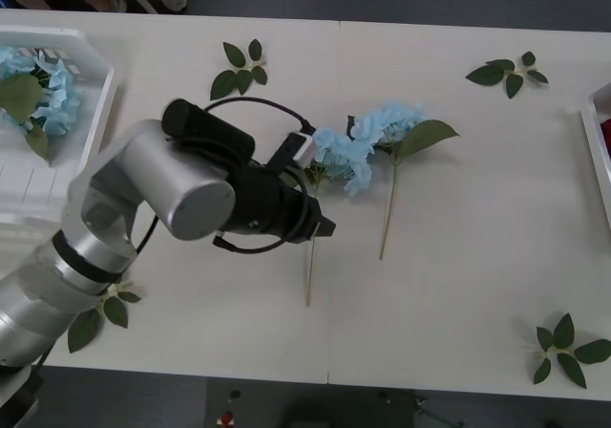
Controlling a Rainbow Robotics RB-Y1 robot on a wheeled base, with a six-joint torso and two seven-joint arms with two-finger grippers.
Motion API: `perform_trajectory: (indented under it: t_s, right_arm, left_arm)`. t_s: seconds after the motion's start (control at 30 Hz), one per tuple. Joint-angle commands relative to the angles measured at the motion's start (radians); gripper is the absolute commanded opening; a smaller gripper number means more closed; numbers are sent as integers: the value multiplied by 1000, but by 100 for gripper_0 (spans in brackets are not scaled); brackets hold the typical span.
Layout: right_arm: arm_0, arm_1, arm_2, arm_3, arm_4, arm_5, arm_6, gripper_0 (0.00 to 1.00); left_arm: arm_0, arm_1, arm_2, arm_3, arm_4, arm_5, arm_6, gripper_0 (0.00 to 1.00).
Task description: Put the red flowers into the right box and the blue flowers into the left box
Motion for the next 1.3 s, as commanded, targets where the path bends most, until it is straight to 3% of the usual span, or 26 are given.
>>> perform_trajectory:
  t_s: [0.03,0.17,0.33,0.53,0.73,0.9,0.97,1.0,1.07,1.1,1.17,1.3]
  right_arm:
    - [-10,-94,-66,-155,-129,149,43,100]
    - [-10,-114,-120,-318,-186,289,-77,100]
    - [-10,-127,-127,-537,-175,347,-366,100]
    - [-13,-120,-126,-816,18,361,-775,100]
    - [-57,-23,-126,-948,202,472,-1019,100]
    - [-117,121,-126,-964,403,585,-1122,100]
    - [-136,175,-126,-957,452,620,-1145,100]
    - [-154,207,-126,-947,472,645,-1154,100]
    - [-180,258,-126,-922,495,680,-1149,100]
    - [-191,291,-126,-907,517,697,-1149,100]
    - [-200,342,-126,-885,566,716,-1152,100]
    - [-202,353,-126,-875,584,725,-1140,100]
  left_arm:
    - [-35,-58,-51,104,-78,-82,45,100]
    - [-93,-98,-106,241,-130,-156,59,100]
    - [-159,-130,-143,386,-142,-256,71,100]
    - [-273,-135,-255,511,-173,-283,71,100]
    - [-317,-135,-373,555,-227,-302,85,100]
    - [-316,-135,-451,569,-262,-340,102,93]
    - [-316,-133,-463,569,-270,-343,107,88]
    - [-316,-133,-468,570,-274,-345,110,80]
    - [-313,-133,-468,572,-277,-343,114,50]
    - [-311,-133,-468,572,-282,-343,114,24]
    - [-311,-133,-468,578,-286,-343,117,0]
    - [-311,-133,-468,592,-286,-345,119,0]
